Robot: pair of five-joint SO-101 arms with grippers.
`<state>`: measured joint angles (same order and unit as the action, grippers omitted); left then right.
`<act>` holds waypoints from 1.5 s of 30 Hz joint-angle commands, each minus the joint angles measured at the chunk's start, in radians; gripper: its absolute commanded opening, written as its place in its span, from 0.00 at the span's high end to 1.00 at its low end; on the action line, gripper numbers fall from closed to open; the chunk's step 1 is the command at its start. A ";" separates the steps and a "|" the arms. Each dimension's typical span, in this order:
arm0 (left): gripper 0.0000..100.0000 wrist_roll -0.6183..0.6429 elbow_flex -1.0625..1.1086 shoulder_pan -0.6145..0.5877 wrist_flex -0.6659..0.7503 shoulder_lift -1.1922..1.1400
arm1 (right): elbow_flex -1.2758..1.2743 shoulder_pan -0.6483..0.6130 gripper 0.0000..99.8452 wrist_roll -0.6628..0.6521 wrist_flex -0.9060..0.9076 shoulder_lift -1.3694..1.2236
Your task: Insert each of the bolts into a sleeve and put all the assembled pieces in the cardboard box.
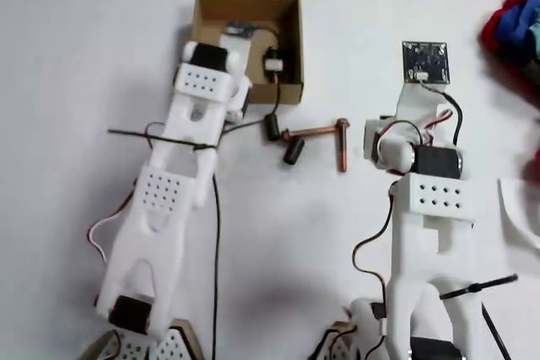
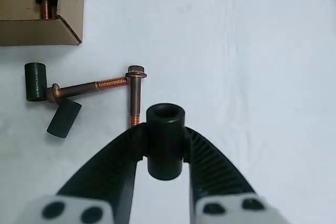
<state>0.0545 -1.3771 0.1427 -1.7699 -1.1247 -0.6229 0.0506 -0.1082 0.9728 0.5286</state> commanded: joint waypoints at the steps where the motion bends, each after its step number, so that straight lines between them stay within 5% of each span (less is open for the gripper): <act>1: 0.97 0.003 -0.056 0.012 -0.020 0.219 | -0.014 0.001 0.98 0.011 -0.047 0.042; 9: 0.97 0.157 0.303 0.080 -0.020 0.598 | -0.037 -0.035 0.98 0.011 -0.058 0.042; 17: 0.97 0.178 0.794 0.137 0.049 1.108 | -0.126 -0.096 0.98 0.011 -0.148 0.042; 21: 0.97 0.175 1.012 0.132 0.212 1.315 | -0.215 -0.119 0.98 0.014 -0.242 0.065; 27: 0.97 0.025 1.440 0.158 0.523 1.582 | -0.635 -0.136 0.98 0.052 -0.670 0.371; 33: 0.97 0.021 1.791 0.163 0.922 1.792 | -0.822 -0.185 0.98 0.060 -0.779 0.659; 41: 0.97 0.014 1.925 0.265 1.307 1.846 | -0.977 -0.358 0.98 0.054 -0.986 0.696; 45: 0.97 0.014 1.902 0.302 1.343 1.847 | -0.985 -0.361 0.98 0.055 -0.990 0.704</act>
<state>0.0760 0.5547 0.4158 -0.4764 0.6782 -1.6157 -0.3007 -0.0560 0.0107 1.2022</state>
